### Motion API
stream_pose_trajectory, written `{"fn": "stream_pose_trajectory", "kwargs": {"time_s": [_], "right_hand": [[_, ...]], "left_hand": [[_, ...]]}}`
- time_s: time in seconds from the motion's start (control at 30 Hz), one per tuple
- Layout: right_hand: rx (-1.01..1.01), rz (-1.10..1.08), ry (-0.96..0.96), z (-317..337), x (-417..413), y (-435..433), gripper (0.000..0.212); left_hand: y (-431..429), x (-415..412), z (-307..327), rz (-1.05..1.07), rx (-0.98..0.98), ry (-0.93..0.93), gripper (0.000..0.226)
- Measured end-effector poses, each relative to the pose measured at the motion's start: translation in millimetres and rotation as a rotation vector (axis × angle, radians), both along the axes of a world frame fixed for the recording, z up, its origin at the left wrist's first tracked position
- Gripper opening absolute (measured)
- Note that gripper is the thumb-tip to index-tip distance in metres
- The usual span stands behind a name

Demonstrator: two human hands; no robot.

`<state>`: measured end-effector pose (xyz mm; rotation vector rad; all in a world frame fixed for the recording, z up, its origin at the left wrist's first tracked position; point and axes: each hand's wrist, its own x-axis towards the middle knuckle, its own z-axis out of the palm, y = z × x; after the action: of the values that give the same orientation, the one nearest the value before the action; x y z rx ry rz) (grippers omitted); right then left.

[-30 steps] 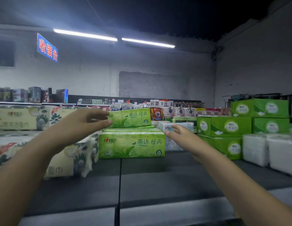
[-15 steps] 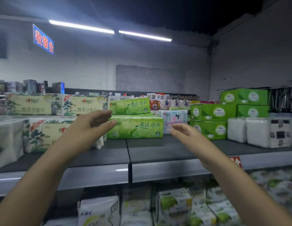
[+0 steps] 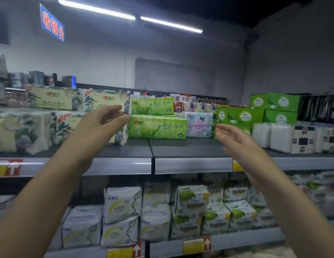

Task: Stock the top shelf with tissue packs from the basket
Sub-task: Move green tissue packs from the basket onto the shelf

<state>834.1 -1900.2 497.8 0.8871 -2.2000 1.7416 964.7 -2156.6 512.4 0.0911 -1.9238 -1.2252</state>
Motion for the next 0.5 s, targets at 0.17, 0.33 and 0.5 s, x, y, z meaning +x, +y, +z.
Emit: {"fn": "stream_pose_trajectory", "kwargs": {"time_s": [0.17, 0.33, 0.5], "right_hand": [[0.009, 0.017, 0.026, 6, 6, 14, 0.042], [0.001, 0.063, 0.030, 7, 5, 16, 0.041], [-0.024, 0.103, 0.013, -2, 4, 20, 0.039]], "left_hand": [[10, 18, 1, 0.024, 0.063, 0.114, 0.014], [15, 20, -1, 0.024, 0.074, 0.087, 0.013], [20, 17, -16, 0.061, 0.117, 0.056, 0.040]]}}
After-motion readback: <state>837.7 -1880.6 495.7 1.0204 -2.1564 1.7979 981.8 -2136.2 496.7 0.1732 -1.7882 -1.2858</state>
